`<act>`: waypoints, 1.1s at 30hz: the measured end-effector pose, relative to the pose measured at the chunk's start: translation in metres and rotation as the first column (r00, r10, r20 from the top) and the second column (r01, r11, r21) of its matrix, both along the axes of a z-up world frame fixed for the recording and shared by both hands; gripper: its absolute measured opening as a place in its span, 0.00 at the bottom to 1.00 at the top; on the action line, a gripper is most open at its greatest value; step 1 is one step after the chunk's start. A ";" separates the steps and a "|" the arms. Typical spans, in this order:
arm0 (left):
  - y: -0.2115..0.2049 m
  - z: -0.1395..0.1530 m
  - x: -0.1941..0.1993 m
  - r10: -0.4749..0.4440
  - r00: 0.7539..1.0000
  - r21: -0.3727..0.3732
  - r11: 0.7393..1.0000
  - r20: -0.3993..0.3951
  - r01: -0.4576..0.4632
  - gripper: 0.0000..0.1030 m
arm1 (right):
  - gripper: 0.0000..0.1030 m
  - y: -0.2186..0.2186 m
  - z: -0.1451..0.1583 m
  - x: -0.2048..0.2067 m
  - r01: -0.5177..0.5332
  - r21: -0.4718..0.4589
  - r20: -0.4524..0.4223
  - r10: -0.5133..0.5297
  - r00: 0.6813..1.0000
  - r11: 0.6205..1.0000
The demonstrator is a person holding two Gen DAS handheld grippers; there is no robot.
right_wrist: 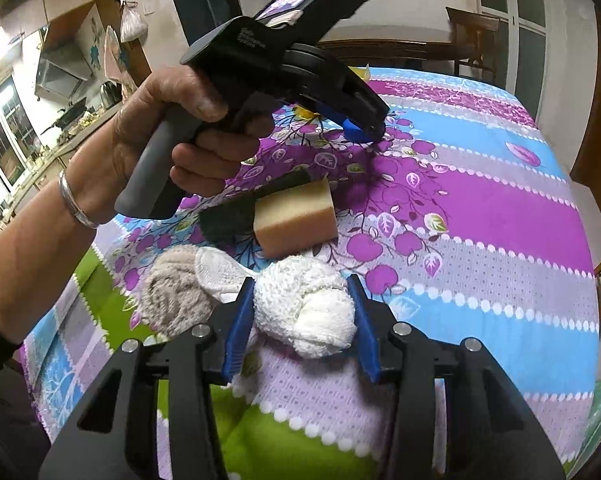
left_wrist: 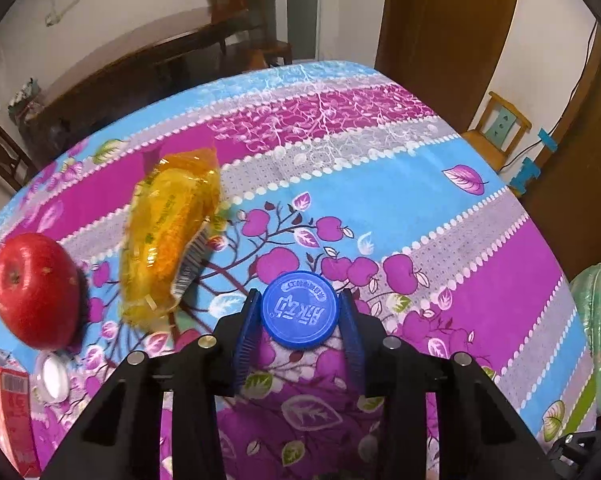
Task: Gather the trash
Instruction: 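Grasp the blue bottle cap with the left tool while the right tool grasps the white gloves, then carry the cap and gloves over the green bin and open the right tool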
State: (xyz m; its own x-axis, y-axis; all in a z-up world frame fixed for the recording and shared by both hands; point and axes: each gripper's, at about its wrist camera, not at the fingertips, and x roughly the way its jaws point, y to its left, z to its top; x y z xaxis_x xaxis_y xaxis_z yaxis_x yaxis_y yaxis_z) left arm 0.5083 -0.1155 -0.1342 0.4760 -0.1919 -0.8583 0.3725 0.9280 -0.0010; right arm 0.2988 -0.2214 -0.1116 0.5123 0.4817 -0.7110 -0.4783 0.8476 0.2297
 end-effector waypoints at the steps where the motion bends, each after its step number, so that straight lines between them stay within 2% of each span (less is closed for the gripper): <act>1: 0.001 0.003 -0.003 -0.002 1.000 -0.002 1.000 0.007 0.002 0.39 | 0.42 -0.001 0.001 -0.003 0.002 0.000 0.004 -0.002 1.000 1.000; 9: 0.005 0.027 -0.033 -0.002 0.999 -0.020 1.000 0.049 0.003 0.39 | 0.42 -0.008 0.012 -0.033 0.016 0.020 0.031 -0.017 0.999 1.000; 18: 0.000 0.051 -0.075 -0.031 0.995 -0.016 0.999 0.094 0.033 0.40 | 0.42 -0.029 0.045 -0.070 0.068 0.059 0.099 -0.074 0.992 0.996; 25: -0.022 0.075 -0.119 -0.087 0.987 -0.018 0.996 0.137 0.090 0.40 | 0.42 -0.046 0.072 -0.100 0.129 0.072 0.165 -0.139 0.976 0.989; 33: -0.057 0.080 -0.166 -0.137 0.976 0.019 0.991 0.167 0.136 0.40 | 0.42 -0.086 0.084 -0.124 0.256 0.078 0.193 -0.267 0.944 0.963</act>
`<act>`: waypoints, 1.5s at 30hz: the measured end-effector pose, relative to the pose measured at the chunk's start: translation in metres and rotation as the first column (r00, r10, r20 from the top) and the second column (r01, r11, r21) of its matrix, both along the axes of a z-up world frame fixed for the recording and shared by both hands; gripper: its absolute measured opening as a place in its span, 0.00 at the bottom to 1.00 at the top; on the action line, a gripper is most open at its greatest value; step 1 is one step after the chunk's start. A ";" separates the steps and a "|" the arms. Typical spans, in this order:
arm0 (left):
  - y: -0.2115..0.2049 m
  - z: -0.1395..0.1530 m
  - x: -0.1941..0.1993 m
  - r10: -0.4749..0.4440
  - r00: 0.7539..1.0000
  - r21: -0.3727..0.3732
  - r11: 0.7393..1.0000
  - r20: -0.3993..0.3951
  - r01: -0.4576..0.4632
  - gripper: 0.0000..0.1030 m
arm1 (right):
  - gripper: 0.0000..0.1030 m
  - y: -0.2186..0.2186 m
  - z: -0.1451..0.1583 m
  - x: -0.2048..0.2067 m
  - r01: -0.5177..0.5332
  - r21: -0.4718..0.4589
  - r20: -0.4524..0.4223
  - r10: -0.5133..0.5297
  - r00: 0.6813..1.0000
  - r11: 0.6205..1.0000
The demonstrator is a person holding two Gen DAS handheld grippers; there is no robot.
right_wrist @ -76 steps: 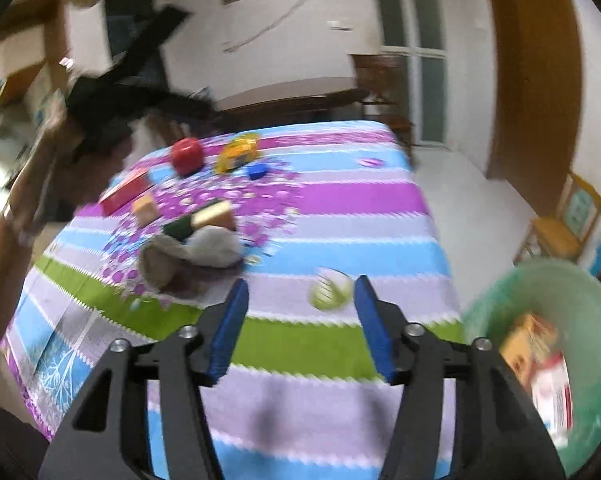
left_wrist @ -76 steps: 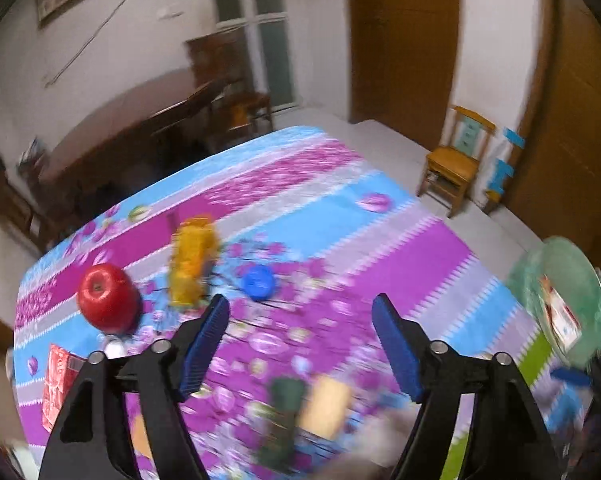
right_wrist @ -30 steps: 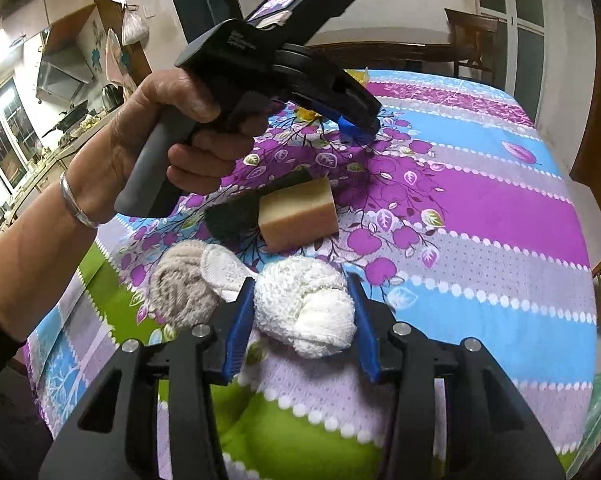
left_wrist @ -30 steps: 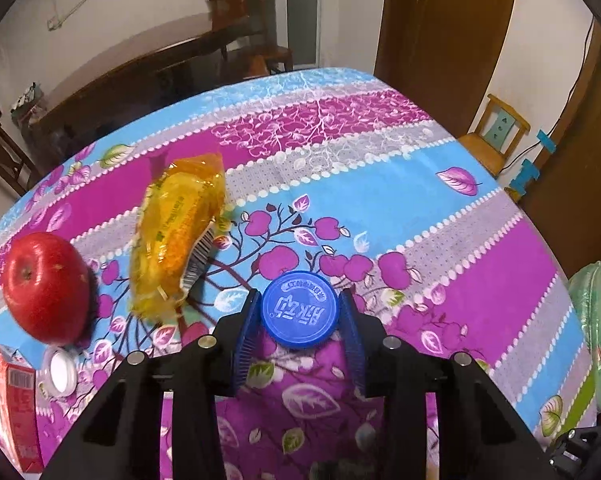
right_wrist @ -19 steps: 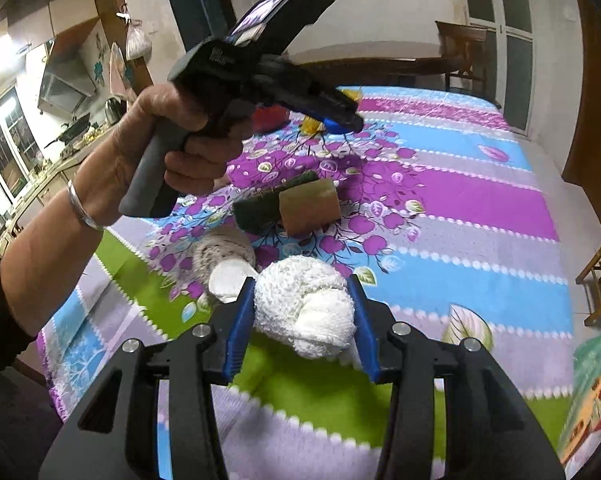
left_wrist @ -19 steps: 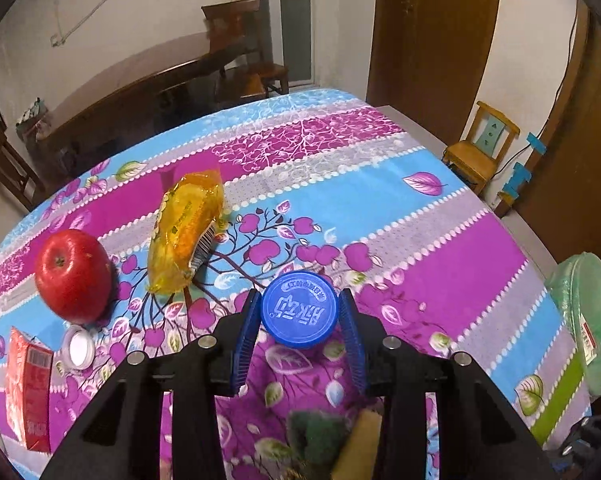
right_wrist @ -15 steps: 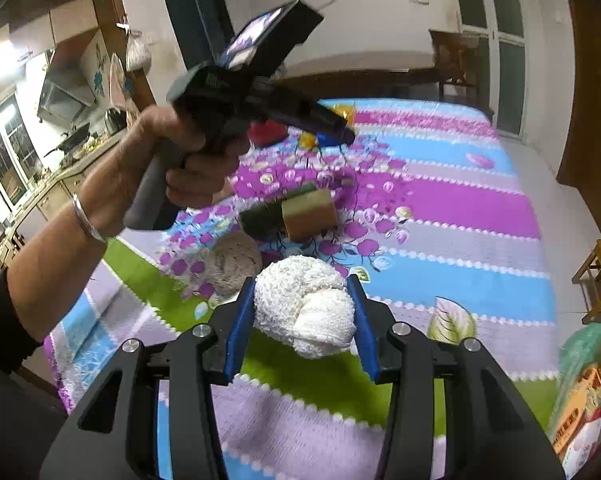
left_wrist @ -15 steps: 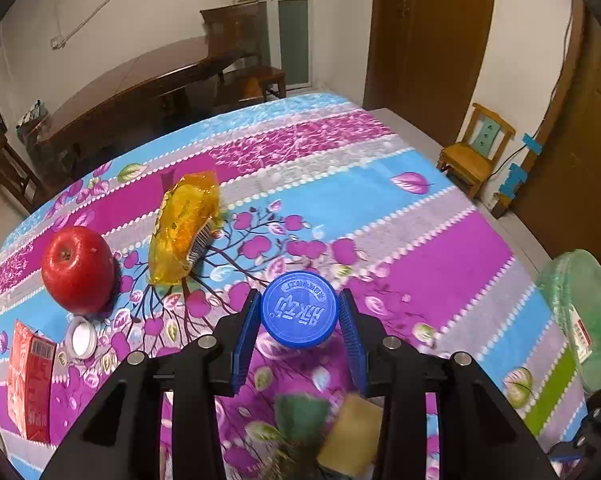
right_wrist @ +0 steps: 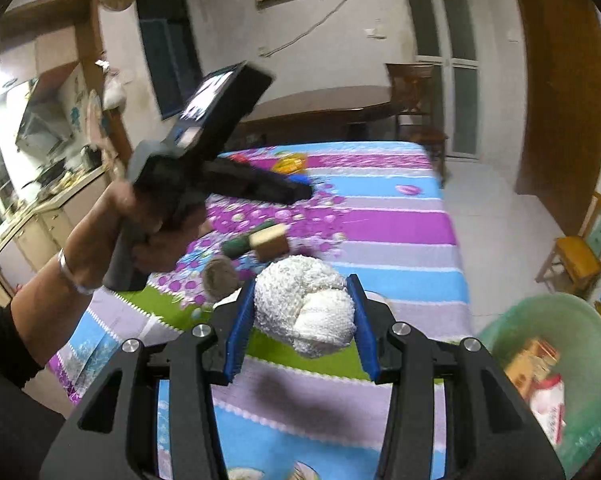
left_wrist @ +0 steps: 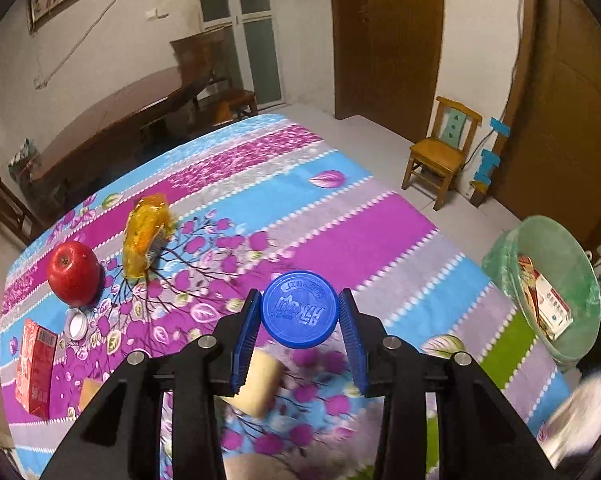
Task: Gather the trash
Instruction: 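Carry the cap and gloves over the green bin and open the right tool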
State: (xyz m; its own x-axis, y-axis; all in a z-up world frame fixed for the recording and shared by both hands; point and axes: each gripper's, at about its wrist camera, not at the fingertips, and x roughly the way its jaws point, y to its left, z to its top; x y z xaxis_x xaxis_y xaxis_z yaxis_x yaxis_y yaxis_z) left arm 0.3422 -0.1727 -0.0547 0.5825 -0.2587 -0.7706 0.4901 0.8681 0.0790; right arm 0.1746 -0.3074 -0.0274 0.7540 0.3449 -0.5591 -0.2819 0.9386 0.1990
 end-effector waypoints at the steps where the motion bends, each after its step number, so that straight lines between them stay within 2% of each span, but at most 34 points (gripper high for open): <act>1: -0.006 0.000 -0.008 -0.012 1.000 0.002 1.000 0.003 0.012 0.40 | 0.42 -0.011 0.002 -0.004 0.035 0.002 0.003 -0.035 0.999 0.999; 9: -0.048 -0.008 -0.062 -0.073 0.997 0.012 0.997 0.036 0.072 0.40 | 0.42 -0.070 0.008 -0.028 0.235 0.015 0.023 -0.235 0.972 0.972; 12: -0.064 -0.013 -0.082 -0.080 0.995 0.033 0.996 0.064 0.078 0.40 | 0.42 -0.085 0.009 -0.041 0.314 0.030 0.050 -0.315 0.948 0.949; 15: -0.074 -0.015 -0.102 -0.083 0.993 0.021 0.996 0.079 0.081 0.40 | 0.42 -0.091 0.012 -0.055 0.367 0.034 0.096 -0.368 0.925 0.930; 18: -0.084 -0.016 -0.124 -0.065 0.989 0.028 0.998 0.132 0.062 0.40 | 0.42 -0.095 0.015 -0.074 0.412 0.060 0.149 -0.416 0.897 0.909; 21: -0.091 -0.018 -0.141 -0.062 0.985 0.031 0.998 0.160 0.058 0.40 | 0.42 -0.097 0.017 -0.091 0.469 0.049 0.206 -0.468 0.859 0.882; 26: -0.108 -0.018 -0.161 -0.079 0.978 0.035 0.997 0.194 0.073 0.40 | 0.42 -0.097 0.013 -0.108 0.538 -0.017 0.260 -0.515 0.817 0.843; 31: -0.127 -0.014 -0.171 -0.106 0.970 0.045 0.994 0.218 0.099 0.40 | 0.42 -0.116 0.012 -0.116 0.589 -0.054 0.275 -0.555 0.785 0.806; 38: -0.164 -0.005 -0.176 -0.164 0.954 0.068 0.986 0.253 0.151 0.40 | 0.42 -0.138 0.016 -0.114 0.625 -0.129 0.274 -0.578 0.769 0.770; 45: -0.200 -0.004 -0.169 -0.204 0.946 0.087 0.978 0.252 0.188 0.40 | 0.42 -0.162 0.015 -0.104 0.643 -0.186 0.243 -0.599 0.763 0.743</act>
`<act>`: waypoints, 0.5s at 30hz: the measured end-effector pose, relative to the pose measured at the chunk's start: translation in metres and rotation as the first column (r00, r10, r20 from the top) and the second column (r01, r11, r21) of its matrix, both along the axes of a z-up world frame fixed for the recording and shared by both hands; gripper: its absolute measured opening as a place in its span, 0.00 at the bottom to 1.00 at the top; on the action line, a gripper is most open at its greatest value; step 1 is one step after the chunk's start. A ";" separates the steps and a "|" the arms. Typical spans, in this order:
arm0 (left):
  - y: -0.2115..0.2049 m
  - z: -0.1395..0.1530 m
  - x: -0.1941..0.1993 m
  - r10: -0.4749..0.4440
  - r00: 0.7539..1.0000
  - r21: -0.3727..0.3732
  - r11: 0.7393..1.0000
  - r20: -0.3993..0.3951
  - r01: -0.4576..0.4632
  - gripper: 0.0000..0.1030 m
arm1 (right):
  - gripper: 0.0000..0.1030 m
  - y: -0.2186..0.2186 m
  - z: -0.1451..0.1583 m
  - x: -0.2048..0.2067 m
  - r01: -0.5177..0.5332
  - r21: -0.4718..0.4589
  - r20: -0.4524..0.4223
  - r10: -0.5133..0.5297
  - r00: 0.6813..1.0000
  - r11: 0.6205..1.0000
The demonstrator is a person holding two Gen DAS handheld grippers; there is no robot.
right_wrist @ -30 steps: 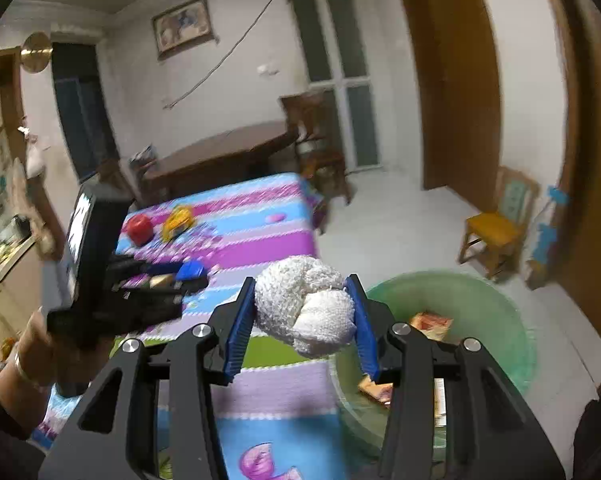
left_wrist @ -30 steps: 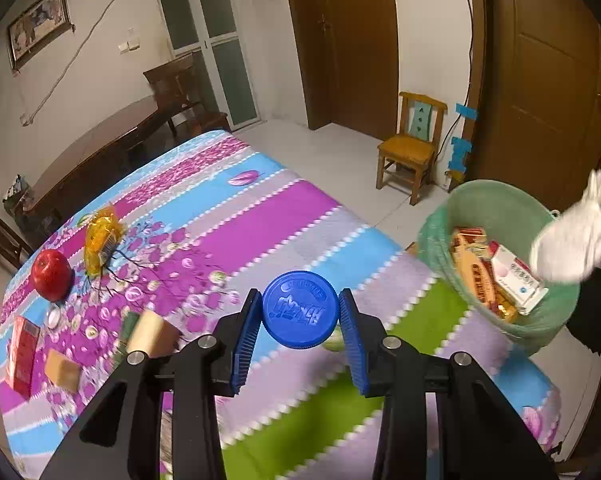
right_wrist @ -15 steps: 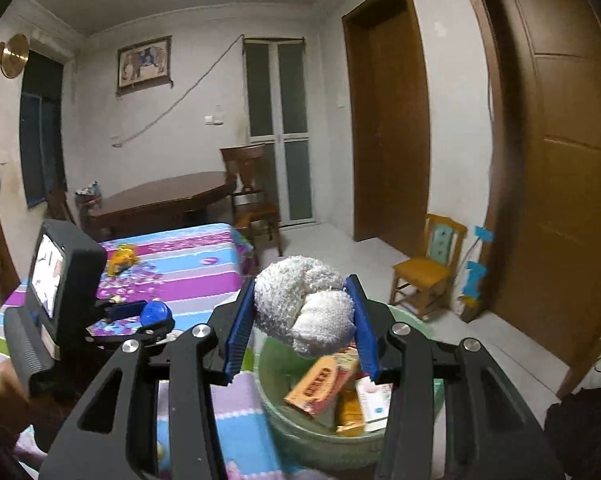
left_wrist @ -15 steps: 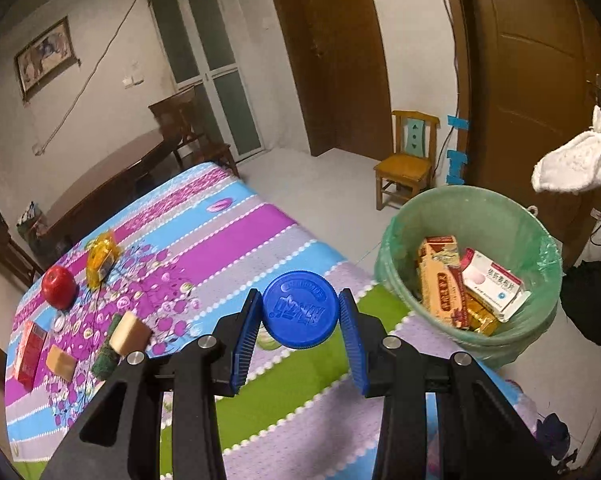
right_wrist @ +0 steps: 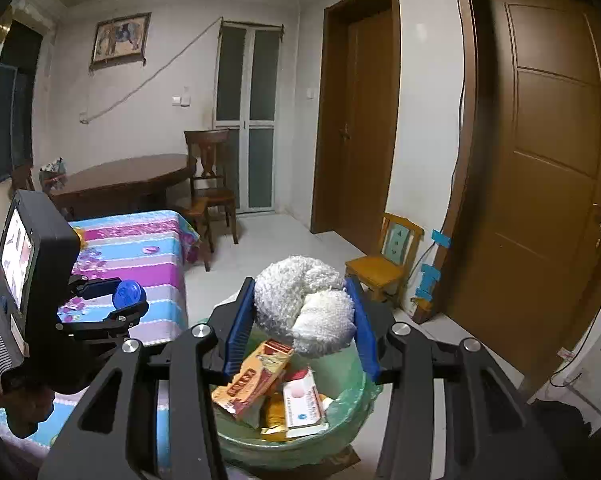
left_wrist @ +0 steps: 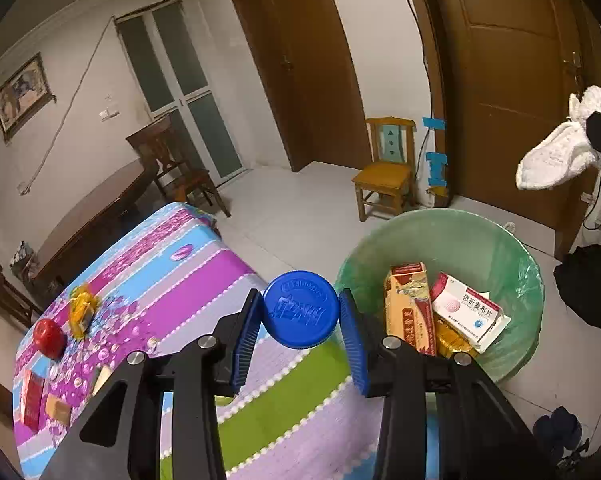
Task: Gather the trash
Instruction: 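Carry the cap and gloves over the green bin and open the right tool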
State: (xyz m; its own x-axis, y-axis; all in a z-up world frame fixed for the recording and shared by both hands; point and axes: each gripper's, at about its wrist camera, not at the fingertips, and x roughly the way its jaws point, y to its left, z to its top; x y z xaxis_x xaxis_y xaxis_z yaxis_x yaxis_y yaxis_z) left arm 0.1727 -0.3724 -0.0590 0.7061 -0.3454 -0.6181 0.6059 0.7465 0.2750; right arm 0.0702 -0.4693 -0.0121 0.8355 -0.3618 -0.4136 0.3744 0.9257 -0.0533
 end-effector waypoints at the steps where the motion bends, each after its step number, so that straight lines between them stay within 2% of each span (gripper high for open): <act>1: -0.005 -0.001 0.002 -0.004 1.000 0.004 1.000 -0.002 0.004 0.40 | 0.42 -0.002 -0.002 0.002 0.003 -0.005 -0.007 -0.003 1.000 1.000; 15: -0.040 -0.024 0.014 -0.043 0.998 0.052 0.998 -0.041 0.045 0.40 | 0.42 -0.015 -0.021 0.023 0.017 -0.028 -0.101 -0.020 0.995 0.999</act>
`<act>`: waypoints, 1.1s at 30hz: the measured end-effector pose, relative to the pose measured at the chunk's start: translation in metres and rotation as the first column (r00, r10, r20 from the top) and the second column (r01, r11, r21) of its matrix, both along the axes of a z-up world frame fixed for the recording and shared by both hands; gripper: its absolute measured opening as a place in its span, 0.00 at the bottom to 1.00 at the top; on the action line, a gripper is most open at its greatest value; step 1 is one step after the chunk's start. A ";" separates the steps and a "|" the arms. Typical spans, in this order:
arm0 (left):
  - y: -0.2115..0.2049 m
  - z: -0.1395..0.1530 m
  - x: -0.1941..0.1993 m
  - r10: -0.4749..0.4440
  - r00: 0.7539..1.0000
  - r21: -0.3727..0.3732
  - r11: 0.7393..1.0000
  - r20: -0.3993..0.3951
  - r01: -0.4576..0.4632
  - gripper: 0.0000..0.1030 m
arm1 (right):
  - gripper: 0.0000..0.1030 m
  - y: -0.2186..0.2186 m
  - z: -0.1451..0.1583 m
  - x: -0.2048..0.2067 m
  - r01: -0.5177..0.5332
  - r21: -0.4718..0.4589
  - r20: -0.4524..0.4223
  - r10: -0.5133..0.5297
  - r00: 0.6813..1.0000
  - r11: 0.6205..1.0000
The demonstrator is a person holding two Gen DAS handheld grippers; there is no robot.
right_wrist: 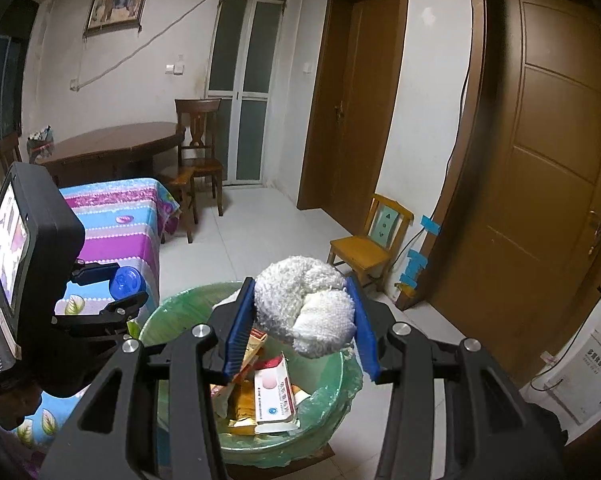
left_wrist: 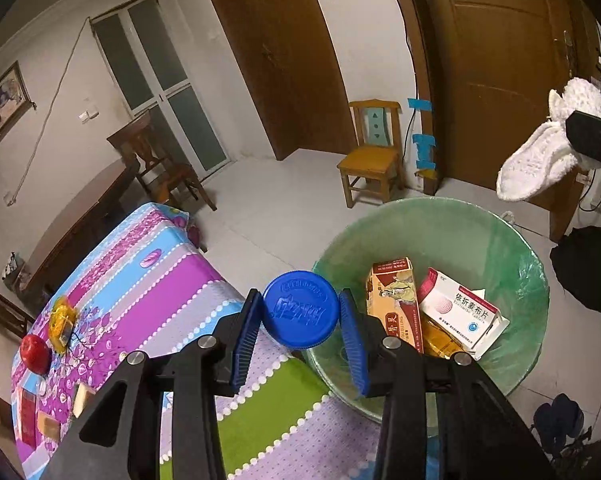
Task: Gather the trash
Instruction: 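Carry the cap and gloves over the green bin and open the right tool, then open the left tool over the green bin to drop the blue cap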
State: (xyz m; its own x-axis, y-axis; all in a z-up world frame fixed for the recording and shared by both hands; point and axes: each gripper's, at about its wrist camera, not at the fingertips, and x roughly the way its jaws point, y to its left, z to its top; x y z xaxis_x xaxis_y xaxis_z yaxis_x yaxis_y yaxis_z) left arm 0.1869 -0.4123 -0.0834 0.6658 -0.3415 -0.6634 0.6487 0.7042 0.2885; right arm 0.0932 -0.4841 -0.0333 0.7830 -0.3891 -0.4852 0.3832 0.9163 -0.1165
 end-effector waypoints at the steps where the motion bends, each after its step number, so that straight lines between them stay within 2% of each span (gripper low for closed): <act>1: -0.002 -0.001 0.002 -0.003 1.000 -0.001 1.000 -0.010 0.003 0.40 | 0.42 -0.001 -0.001 0.001 0.001 0.000 -0.003 -0.001 1.000 1.000; 12: -0.017 -0.012 0.015 -0.064 0.994 -0.017 0.998 -0.091 0.062 0.40 | 0.43 -0.013 -0.009 0.024 0.003 0.022 -0.054 -0.002 0.999 1.000; 15: -0.023 -0.014 0.018 -0.088 0.990 -0.022 0.996 -0.109 0.086 0.40 | 0.46 -0.015 -0.013 0.031 0.004 0.016 -0.067 -0.003 0.998 1.000; 16: -0.026 -0.015 0.019 -0.098 0.989 -0.027 0.995 -0.114 0.096 0.40 | 0.52 -0.015 -0.013 0.033 0.005 0.012 -0.072 -0.005 0.997 1.000; 17: -0.027 -0.016 0.020 -0.105 0.988 -0.027 0.994 -0.115 0.103 0.44 | 0.54 -0.016 -0.014 0.035 0.009 0.009 -0.072 -0.008 0.997 1.000; 18: -0.030 -0.018 0.021 -0.102 0.988 -0.019 0.995 -0.112 0.101 0.61 | 0.57 -0.017 -0.014 0.036 0.015 0.010 -0.073 -0.014 0.997 1.000; 19: -0.031 -0.021 0.022 -0.095 0.990 -0.014 0.995 -0.105 0.094 0.68 | 0.58 -0.018 -0.014 0.036 0.020 0.011 -0.073 -0.019 0.997 1.000; 20: -0.029 -0.022 0.023 -0.090 0.991 -0.018 0.996 -0.101 0.088 0.70 | 0.58 -0.020 -0.014 0.036 0.022 0.016 -0.070 -0.021 0.997 1.000; 28: -0.022 -0.030 0.029 -0.073 0.992 0.002 0.997 -0.105 0.074 0.69 | 0.58 -0.019 -0.015 0.031 0.021 0.040 -0.053 -0.019 0.998 0.999; 33: -0.017 -0.026 0.023 -0.070 0.995 0.005 0.998 -0.067 0.070 0.69 | 0.58 -0.016 -0.015 0.027 0.015 0.033 -0.042 -0.014 0.999 0.999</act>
